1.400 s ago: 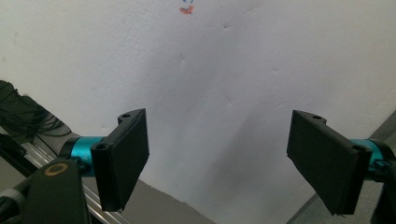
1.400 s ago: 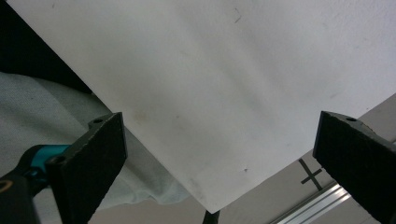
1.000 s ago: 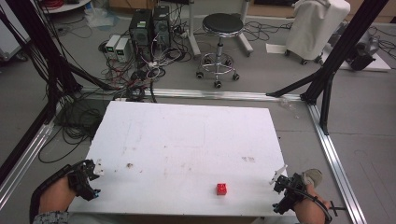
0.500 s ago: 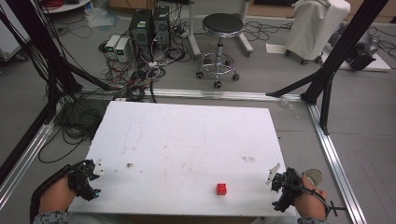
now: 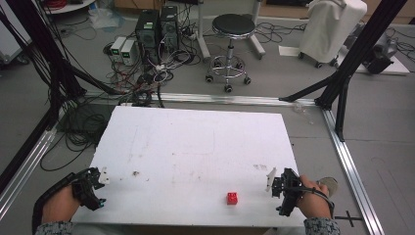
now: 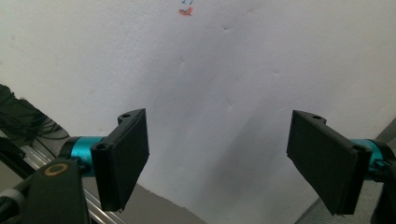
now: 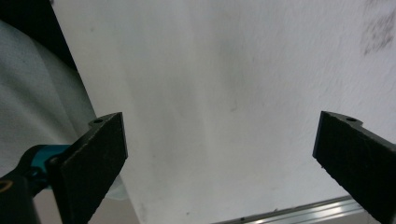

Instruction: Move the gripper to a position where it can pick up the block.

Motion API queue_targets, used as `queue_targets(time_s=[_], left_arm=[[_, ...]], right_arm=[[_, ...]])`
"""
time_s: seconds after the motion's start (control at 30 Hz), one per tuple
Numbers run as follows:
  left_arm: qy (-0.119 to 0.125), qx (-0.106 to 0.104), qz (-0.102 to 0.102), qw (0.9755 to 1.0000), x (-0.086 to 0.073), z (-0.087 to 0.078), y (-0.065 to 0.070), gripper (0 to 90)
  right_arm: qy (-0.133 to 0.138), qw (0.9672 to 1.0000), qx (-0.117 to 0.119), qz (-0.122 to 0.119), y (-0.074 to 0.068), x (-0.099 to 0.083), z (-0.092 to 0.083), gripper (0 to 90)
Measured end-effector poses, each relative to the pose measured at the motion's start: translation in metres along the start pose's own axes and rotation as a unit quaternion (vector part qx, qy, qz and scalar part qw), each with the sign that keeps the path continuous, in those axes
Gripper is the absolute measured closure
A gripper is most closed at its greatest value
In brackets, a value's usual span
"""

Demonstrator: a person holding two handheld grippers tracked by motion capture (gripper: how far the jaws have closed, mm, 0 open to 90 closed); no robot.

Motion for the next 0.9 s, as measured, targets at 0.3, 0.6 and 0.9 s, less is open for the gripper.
queue_targets(time_s=[0.3, 0.6, 0.9], left_arm=[[0.0, -0.002, -0.004, 1.0, -0.001, 0.001, 0.0, 21.2], [0.0, -0.003, -0.002, 1.0, -0.001, 0.0, 0.0, 21.2], [0.003, -0.001, -0.006, 1.0, -0.001, 0.001, 0.0, 21.2]], right_arm=[[0.014, 0.999, 0.0, -0.041, 0.002, 0.027, -0.01, 2.3], [0.016, 0.9967, 0.004, -0.08, 0.0, 0.053, -0.014, 2.3], [0.016, 0.9929, 0.013, -0.118, -0.003, 0.082, -0.007, 2.3]])
Point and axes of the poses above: each handheld gripper's, and its own axes: z roughly forward along the jaws, x roughly out of its top, y roughly to its right, the point moved 2 cm from there along z, roughly forward along the jaws, and after that the axes turned 5 degrees about x, right-handed, at the moved point
